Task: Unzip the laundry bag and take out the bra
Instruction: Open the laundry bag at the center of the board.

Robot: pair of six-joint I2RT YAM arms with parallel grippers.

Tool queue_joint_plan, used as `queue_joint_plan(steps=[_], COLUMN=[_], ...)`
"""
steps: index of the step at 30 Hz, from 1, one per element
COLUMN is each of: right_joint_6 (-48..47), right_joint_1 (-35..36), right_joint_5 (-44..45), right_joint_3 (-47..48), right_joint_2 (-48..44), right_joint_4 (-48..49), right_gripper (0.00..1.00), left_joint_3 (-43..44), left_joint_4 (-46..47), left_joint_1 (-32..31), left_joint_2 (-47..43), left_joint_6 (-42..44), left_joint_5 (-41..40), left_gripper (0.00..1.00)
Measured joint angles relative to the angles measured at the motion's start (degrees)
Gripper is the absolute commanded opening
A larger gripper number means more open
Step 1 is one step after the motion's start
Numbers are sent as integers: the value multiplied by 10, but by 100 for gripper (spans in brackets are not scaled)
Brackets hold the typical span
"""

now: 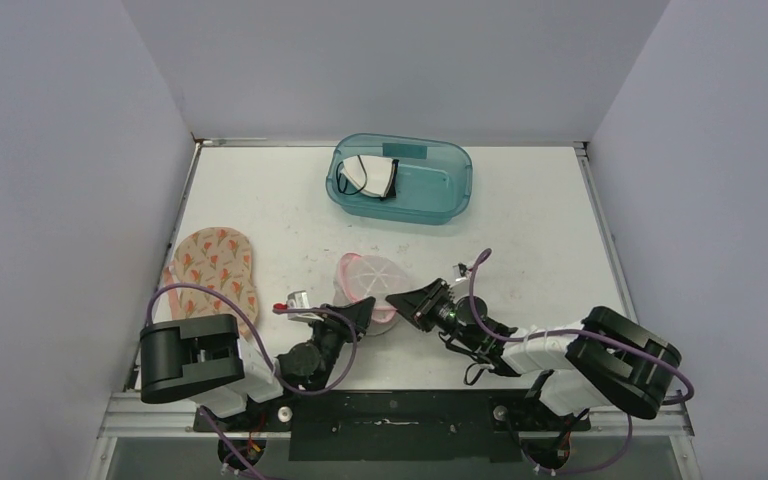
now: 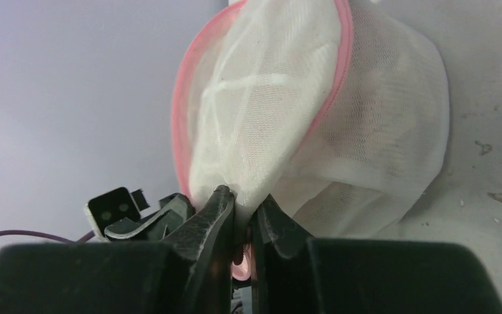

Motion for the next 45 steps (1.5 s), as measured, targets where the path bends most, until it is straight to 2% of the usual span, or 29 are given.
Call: queue_joint_plan(steps=[3, 4, 5, 7, 9, 10, 12, 14, 18, 21, 24, 29, 34, 38, 45], right_joint_6=[-35, -52, -68, -130, -194, -242, -325, -403, -521, -573, -601, -647, -682, -701, -710], right_joint_1=[-10, -15, -21, -51, -78, -91, -106, -111, -112, -110, -92, 0, 31, 19, 8], right_joint_5=[-10, -17, -25, -57, -75, -81, -84, -87, -106, -136, -163, -195, -216, -198, -130], right_joint_3=[1, 3, 8, 35, 75, 107, 160, 210, 274, 298, 332, 442, 479, 430, 230], right_joint_2=[-34, -51, -65, -105, -133, -150, -173, -183, -178, -162, -131, -72, -82, -108, -156], right_joint_4=[-26, -42, -59, -134, -214, -272, -355, -427, -517, -553, -571, -605, -612, -608, -583], right_gripper=[5, 5, 5, 5, 5, 5, 5, 5, 5, 5, 5, 5, 5, 5, 5], left_joint_3=[-5, -11, -16, -18, -3, 25, 87, 136, 183, 213, 231, 241, 247, 245, 168], left_joint_4=[0, -8, -15, -100, -226, -342, -510, -633, -800, -892, -939, -975, -984, -989, -1004], left_joint_1=[-2, -4, -4, -4, -4, -4, -4, -3, 3, 7, 7, 9, 11, 12, 15], left_joint_2=[-7, -25, -45, -141, -253, -323, -411, -468, -554, -570, -571, -578, -607, -642, -685], left_joint_6=[9, 9, 15, 9, -9, -22, -31, -35, -15, 9, 35, 77, 102, 110, 81], left_joint_5=[3, 5, 4, 5, 4, 2, 1, 1, 2, 2, 2, 0, -10, -21, -23], left_gripper=[93, 98, 97, 96, 96, 96, 96, 96, 96, 96, 96, 96, 97, 97, 99])
